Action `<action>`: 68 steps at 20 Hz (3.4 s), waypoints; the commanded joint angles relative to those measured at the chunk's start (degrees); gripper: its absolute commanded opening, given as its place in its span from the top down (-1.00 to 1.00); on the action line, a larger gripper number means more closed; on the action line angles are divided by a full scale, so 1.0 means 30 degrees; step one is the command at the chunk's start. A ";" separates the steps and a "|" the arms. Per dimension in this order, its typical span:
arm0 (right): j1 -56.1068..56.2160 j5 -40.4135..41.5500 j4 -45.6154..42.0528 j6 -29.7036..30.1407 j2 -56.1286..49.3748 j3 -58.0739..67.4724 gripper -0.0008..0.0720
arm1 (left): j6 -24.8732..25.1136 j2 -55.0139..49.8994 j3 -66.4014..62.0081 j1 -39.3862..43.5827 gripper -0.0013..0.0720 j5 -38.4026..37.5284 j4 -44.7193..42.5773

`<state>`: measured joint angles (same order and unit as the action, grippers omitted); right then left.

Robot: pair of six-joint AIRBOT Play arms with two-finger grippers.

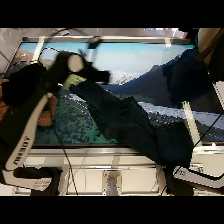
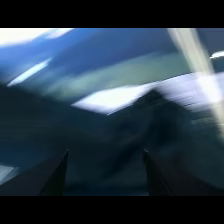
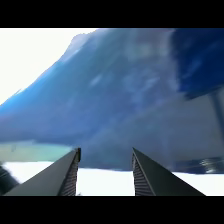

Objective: Fold the clothes and pants, and hang the long-sleeved shirts on hangers.

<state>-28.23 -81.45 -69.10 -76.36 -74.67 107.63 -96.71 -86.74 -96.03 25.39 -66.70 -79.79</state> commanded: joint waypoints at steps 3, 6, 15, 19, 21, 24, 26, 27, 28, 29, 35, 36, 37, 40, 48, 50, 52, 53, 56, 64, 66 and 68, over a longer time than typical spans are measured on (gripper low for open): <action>0.3672 0.0007 0.1836 0.0430 -0.0590 -0.3949 -0.09 | -0.2178 0.2943 0.8291 -0.2965 -0.50 0.1049 -0.0590; 0.7854 -0.0015 0.1384 0.0474 -0.3126 -0.4801 -0.10 | -0.2535 0.3249 1.2043 -0.2929 -0.50 0.5319 0.2499; 1.4673 -0.0197 -0.1836 0.0670 -1.0295 -0.3898 -0.59 | -0.2783 0.1246 1.3500 -0.2878 -0.50 0.9355 0.5085; 1.5555 0.0233 -0.1756 0.1741 -1.0622 -0.3803 -0.58 | -0.2776 0.0022 1.3493 -0.2878 -0.50 0.9690 0.6499; 1.5650 0.0466 -0.1647 0.1851 -1.0637 -0.3810 -0.57 | -0.2761 -0.0342 1.3493 -0.2710 -0.36 1.0389 0.7359; 1.5628 0.1078 -0.1749 0.1872 -1.0681 -0.3803 -0.51 | -0.2769 -0.0459 1.3471 -0.1887 -0.22 1.1621 0.7927; 1.5628 0.1282 -0.1763 0.1865 -1.0936 -0.3810 -0.02 | -0.2477 -0.0459 1.3457 -0.1304 0.87 1.2058 0.7919; 1.5628 0.1362 -0.1763 0.1865 -1.1103 -0.3803 0.35 | -0.1996 -0.0452 1.3427 -0.1071 0.90 1.2240 0.7905; 1.5628 0.1464 -0.1814 0.1865 -1.1183 -0.3810 0.65 | -0.1617 -0.0452 1.3340 -0.0991 0.90 1.2247 0.7898; 1.5591 0.1617 -0.2076 0.1865 -1.1176 -0.3781 0.92 | -0.1464 -0.0393 1.3209 -0.0998 0.91 1.2240 0.7839; 1.3544 -0.2018 -0.4925 0.1807 -0.9595 0.1588 0.91 | -0.1494 0.4670 1.2794 -0.4772 0.91 1.1584 0.4014; 1.2968 -0.2055 -0.5042 0.1705 -0.8786 0.2470 0.91 | -0.1486 0.6040 1.2801 -0.5712 0.91 1.1125 0.3504; 1.2320 -0.2091 -0.5173 0.1632 -0.7737 0.3220 0.91 | -0.1494 0.7526 1.2801 -0.6703 0.91 1.0608 0.2973; 1.0338 -0.1974 -0.5166 0.1071 -0.4357 0.3555 0.91 | -0.1486 1.1140 1.2801 -0.8961 0.91 0.8772 0.2178; 1.0775 -0.2055 0.2135 0.1013 -0.5501 0.0867 0.59 | -0.1202 0.9041 1.2845 -0.6783 0.91 0.5217 0.1632; 1.1395 -0.1989 0.0634 0.0991 -0.6856 0.0852 0.59 | -0.1129 0.7883 1.2845 -0.6033 0.91 0.5187 0.0772; 1.1533 -0.1800 0.0860 0.0678 -0.8000 0.0852 0.59 | -0.1129 0.7176 1.2845 -0.5938 0.91 0.5187 0.0729; 1.1613 -0.1916 0.1494 0.0561 -0.8568 0.0852 0.43 | -0.1129 0.7089 1.2845 -0.5952 0.91 0.5158 0.0714; 1.2750 -0.2521 0.2608 0.0393 -1.0331 0.0852 -0.25 | -0.1129 0.7563 1.2837 -0.6040 0.91 0.5056 0.0051; 1.7857 0.3985 0.4976 0.2302 -1.1424 0.1494 -0.25 | -0.0612 0.8699 1.2845 -0.2965 0.91 0.2754 -0.0561; 1.8906 0.5668 0.4983 0.2361 -1.1540 0.1472 -0.26 | -0.0627 0.8699 1.2845 -0.2776 0.90 0.0495 -0.1996; 1.9613 0.6186 0.4947 0.2987 -1.1555 0.1472 -0.26 | -0.0627 0.8728 1.2837 -0.2973 -0.25 -0.0612 -0.2725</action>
<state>26.83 -69.47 -54.89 -69.43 -108.99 111.83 -98.78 -60.73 -57.52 15.77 -61.76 -83.59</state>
